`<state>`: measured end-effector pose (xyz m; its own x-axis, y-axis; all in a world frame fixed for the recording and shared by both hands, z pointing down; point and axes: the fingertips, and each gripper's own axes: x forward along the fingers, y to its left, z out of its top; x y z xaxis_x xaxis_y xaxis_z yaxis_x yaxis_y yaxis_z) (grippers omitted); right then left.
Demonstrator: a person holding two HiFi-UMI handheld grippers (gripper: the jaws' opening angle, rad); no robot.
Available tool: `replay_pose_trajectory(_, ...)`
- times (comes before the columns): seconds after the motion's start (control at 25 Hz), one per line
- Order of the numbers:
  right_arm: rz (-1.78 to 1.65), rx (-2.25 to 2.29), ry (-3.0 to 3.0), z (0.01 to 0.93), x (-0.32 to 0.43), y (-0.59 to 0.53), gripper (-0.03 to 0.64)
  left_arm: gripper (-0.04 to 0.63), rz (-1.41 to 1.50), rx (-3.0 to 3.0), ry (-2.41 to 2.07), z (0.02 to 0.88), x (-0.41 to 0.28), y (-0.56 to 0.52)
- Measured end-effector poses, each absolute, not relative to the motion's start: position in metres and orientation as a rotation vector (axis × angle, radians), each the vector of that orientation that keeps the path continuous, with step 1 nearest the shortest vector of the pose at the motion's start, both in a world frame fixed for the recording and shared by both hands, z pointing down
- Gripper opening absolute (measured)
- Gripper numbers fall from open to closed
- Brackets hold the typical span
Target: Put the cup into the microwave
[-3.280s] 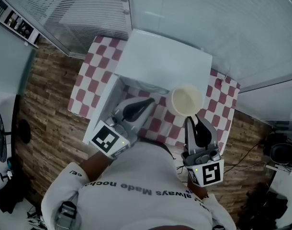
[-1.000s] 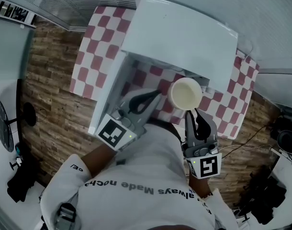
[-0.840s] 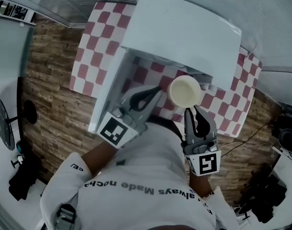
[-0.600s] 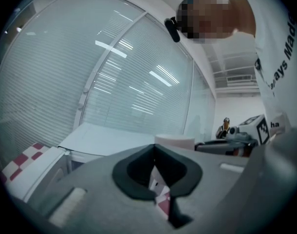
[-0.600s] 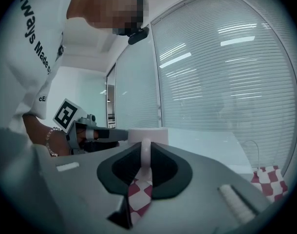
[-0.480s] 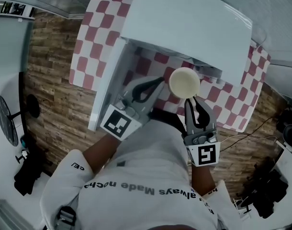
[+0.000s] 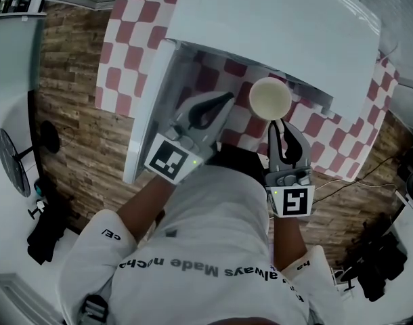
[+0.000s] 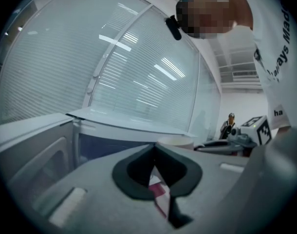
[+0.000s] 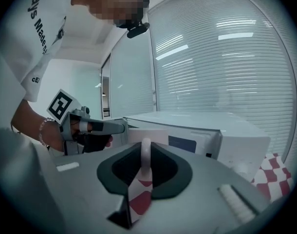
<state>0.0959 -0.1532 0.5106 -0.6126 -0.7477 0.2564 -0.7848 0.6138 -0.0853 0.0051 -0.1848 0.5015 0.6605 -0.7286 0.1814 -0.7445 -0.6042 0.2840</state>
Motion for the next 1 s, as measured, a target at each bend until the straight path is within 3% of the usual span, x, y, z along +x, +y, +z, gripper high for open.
replay_pose_trajectory(1.0, 0.27, 1.341, -2.516, 0.585, 0.086, -0.209, 0.038, 0.005, 0.075, 2.584, -1.272, 0.557, 0.002, -0.238)
